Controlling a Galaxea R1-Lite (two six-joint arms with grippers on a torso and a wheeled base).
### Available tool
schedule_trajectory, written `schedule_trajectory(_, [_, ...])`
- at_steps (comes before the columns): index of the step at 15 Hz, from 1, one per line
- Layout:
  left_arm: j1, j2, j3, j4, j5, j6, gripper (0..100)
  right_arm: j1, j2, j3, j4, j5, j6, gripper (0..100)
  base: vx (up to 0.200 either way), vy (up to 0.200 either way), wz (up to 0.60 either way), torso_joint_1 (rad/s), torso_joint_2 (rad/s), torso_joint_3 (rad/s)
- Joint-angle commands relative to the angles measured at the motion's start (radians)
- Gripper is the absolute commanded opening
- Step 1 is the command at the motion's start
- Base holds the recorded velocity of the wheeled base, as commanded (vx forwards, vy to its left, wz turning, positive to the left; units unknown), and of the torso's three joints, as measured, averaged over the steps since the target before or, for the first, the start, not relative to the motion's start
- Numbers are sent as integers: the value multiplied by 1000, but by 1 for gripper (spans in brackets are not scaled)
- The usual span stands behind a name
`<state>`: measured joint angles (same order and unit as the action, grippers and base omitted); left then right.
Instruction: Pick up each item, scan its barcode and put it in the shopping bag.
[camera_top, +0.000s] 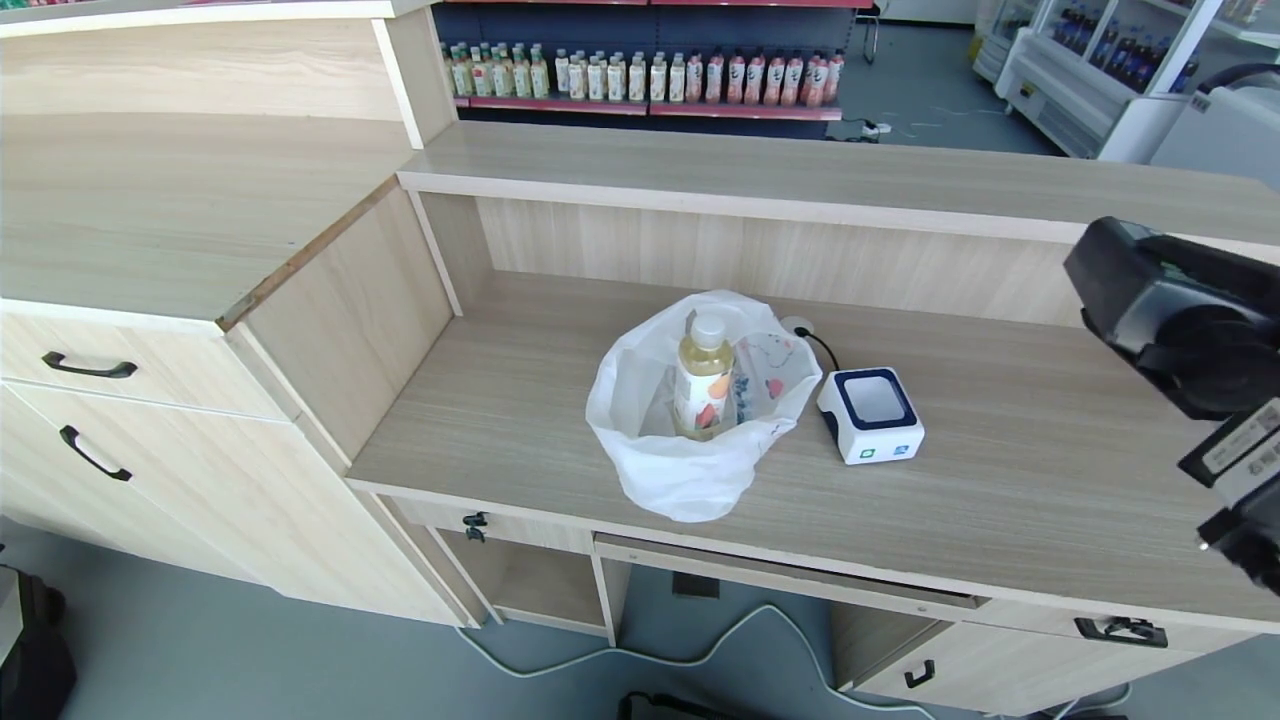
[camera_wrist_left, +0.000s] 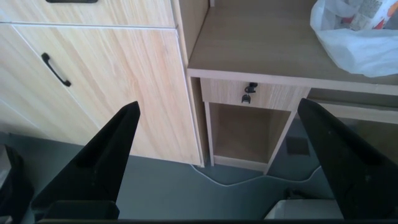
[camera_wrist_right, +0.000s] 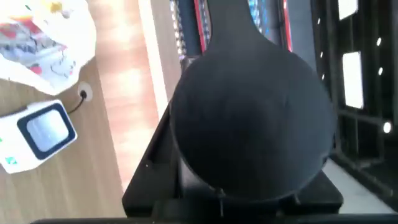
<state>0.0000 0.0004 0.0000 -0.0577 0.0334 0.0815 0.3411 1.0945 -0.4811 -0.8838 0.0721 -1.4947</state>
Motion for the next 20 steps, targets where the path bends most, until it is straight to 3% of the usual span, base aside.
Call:
schedule_trajectory(1, [0,0,0,-1,0,0,100,-356,-110,70,13,-92,341,0,0,0,0,0,0,0])
schedule_trajectory(2, [0,0,0,-1,0,0,100,-478,-111,68,42,-71,470,0,0,0,0,0,0,0])
schedule_trajectory(4, [0,0,0,-1,0,0,100,-594,-108,70,69,-61,582,0,0,0,0,0,0,0])
schedule_trajectory(6, [0,0,0,-1,0,0,100,-599,-100,70,91,-5,680,0,0,0,0,0,0,0])
schedule_trajectory(10, [0,0,0,-1,0,-2,100,-603,-99,71,106,75,728,0,0,0,300,2,0,2])
schedule_trajectory(18, [0,0,0,-1,0,0,100,-760,108,4,126,41,904,0,0,0,600,2,2,4])
schedule_trajectory(20, [0,0,0,-1,0,0,100,-757,226,-53,149,-8,1117,0,0,0,300,1,-1,4])
